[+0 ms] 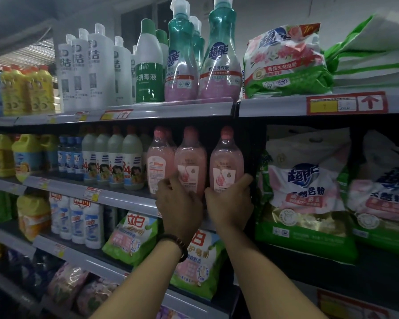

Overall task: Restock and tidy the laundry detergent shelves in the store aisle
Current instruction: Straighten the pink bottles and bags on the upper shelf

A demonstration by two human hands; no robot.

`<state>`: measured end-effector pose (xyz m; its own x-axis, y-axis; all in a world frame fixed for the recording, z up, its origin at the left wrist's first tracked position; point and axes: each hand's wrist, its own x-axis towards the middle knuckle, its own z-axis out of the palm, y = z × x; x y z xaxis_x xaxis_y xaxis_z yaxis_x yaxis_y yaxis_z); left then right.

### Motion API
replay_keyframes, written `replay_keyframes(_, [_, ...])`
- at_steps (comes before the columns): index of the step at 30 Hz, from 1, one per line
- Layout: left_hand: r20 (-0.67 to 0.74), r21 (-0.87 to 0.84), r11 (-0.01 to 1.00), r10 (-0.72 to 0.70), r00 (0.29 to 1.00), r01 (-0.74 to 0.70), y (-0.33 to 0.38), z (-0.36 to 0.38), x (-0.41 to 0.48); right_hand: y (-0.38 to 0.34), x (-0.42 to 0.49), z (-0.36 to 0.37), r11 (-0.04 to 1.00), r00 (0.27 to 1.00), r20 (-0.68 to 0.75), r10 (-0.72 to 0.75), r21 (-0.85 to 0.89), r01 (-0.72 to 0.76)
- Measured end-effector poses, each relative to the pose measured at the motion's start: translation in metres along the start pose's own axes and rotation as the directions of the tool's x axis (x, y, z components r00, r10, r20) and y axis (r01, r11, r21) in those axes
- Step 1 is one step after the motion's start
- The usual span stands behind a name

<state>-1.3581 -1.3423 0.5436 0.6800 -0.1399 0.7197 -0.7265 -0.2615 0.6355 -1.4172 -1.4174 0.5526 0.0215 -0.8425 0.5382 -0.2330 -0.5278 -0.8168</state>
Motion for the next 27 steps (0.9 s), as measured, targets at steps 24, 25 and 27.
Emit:
replay_keyframes(24, [-0.013,0.050,0.991,-0.122,0.992,0.123,-0.058,-0.020,0.057,-0.003,-0.007,0.000,0.993,0.995,-0.014,-0.098,-0.073,0.096])
replay_keyframes(25, [-0.022,0.049,0.991,-0.121,0.992,0.121,-0.059,-0.020,0.059,-0.003,-0.007,0.000,0.992,0.995,-0.015,-0.099,-0.076,0.098])
replay_keyframes(27, [-0.007,0.044,0.994,-0.102,0.995,0.102,-0.061,-0.021,0.061,-0.003,-0.007,0.000,0.992,0.995,-0.021,-0.100,-0.083,0.098])
